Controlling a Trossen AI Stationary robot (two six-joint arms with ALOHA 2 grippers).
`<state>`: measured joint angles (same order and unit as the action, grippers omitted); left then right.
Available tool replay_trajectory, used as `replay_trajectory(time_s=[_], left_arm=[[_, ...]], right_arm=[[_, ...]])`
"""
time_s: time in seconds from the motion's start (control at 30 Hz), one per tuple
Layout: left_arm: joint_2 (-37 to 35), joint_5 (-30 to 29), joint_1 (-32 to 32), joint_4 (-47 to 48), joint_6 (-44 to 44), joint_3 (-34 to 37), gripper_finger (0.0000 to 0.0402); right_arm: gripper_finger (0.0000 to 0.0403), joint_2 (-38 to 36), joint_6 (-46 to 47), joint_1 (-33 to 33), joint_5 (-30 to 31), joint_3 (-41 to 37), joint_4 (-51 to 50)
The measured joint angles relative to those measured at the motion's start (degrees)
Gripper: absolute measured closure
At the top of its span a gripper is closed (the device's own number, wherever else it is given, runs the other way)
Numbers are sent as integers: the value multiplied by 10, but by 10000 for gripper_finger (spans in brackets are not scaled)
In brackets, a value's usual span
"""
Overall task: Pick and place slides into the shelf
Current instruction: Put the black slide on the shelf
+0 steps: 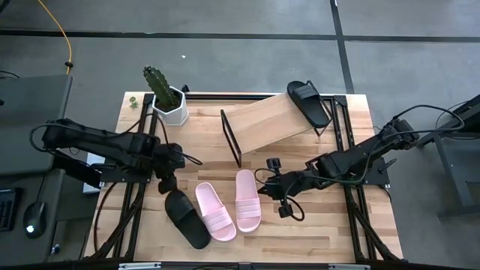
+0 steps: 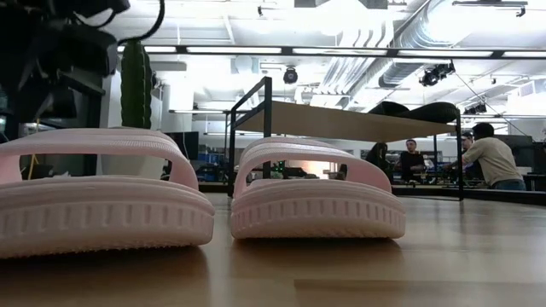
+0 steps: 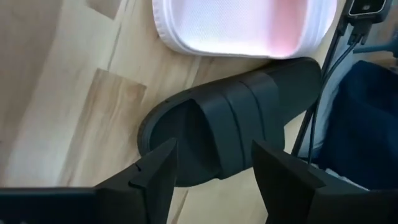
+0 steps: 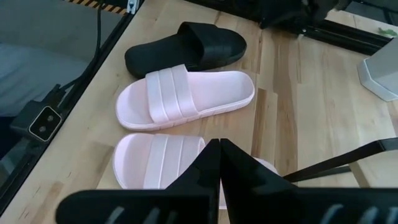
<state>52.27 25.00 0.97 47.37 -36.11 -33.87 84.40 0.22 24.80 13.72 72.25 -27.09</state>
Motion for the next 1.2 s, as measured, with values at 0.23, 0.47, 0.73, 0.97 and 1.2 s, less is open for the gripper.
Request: replay_trajectory(time_s=[0.23,0.47,0.73,0.97,1.2], left_arm=[[0,42,0,-82,-35,68,195],[0,65,0,-111,-60,94,195],[0,63,-37,-179,-81,93,195],[7,-6,-114,-198,-133,93,195],[13,-51,-139,-197,-153,94,195]], right_arm=[[402,0,0,0,-7,0,0],[402,0,0,0,-8,0,0],[402,0,-1,0,-32,0,19],[402,0,-2,0,-32,0,20],[402,0,-2,0,-32,0,21]])
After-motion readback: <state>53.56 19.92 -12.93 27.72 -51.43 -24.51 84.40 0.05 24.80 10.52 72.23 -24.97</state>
